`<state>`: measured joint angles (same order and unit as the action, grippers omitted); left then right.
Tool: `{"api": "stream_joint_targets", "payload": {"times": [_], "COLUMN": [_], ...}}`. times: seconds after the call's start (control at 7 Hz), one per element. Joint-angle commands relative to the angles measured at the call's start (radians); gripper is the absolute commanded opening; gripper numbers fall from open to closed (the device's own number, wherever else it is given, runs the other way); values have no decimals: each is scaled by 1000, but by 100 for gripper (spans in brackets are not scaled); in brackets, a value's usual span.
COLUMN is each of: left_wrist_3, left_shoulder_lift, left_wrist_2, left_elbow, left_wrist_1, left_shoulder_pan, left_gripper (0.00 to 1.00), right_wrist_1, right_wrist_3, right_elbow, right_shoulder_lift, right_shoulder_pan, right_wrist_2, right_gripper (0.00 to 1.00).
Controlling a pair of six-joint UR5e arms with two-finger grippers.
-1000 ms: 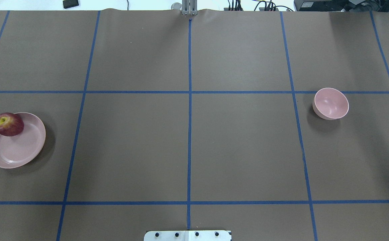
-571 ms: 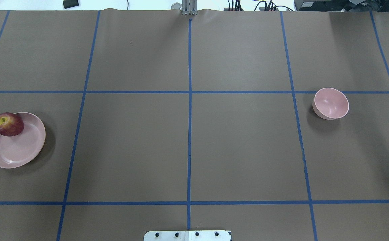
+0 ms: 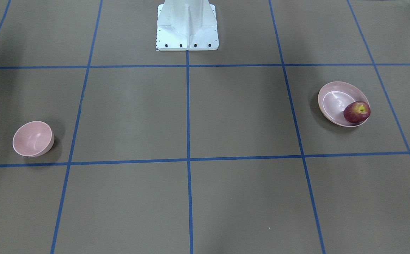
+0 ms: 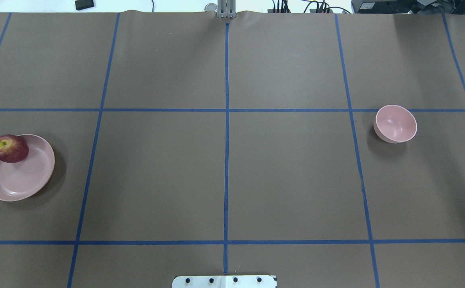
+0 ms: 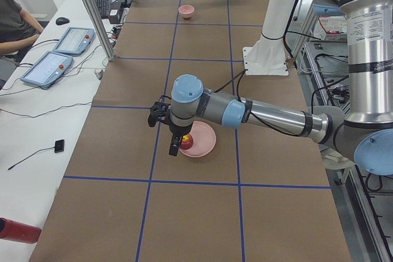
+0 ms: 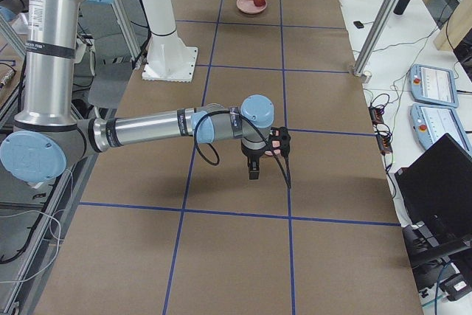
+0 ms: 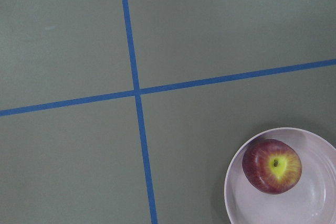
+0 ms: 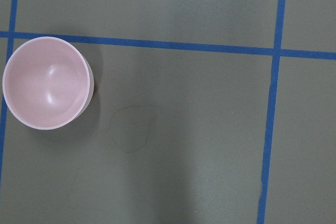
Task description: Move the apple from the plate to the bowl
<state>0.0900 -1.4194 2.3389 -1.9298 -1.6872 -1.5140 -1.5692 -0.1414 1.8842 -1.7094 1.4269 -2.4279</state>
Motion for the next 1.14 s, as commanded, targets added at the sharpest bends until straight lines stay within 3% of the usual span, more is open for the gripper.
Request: {"api": "stream_joint_targets", "payload": {"times": [0.0,0.57,0.71,0.86,1.0], "left_wrist_3": [7,50,51,94,100], "left_shoulder_lift": [10,19,19,17,13], "left_wrist_2": [0,22,22,23,23], "left_elbow": [-29,-11,-9,3,14], "left_wrist_1": [4,11,12,9,5], "left_shoulder_pan": [0,2,2,2,2], "left_gripper": [98,98,98,98,98], "right_wrist_1": [0,2,11,64,207], "right_wrist_3": [-3,-9,-4,-7,-9], "right_elbow": [-2,-14,-45,-91,-176], "right_shoulder_lift": [1,51,127,184,207], "right_shoulder_pan": [-6,-28,-98,-205,-264], "right_wrist_2": [-3,-73,-51,49,106], "right_gripper": [100,100,100,100,100]}}
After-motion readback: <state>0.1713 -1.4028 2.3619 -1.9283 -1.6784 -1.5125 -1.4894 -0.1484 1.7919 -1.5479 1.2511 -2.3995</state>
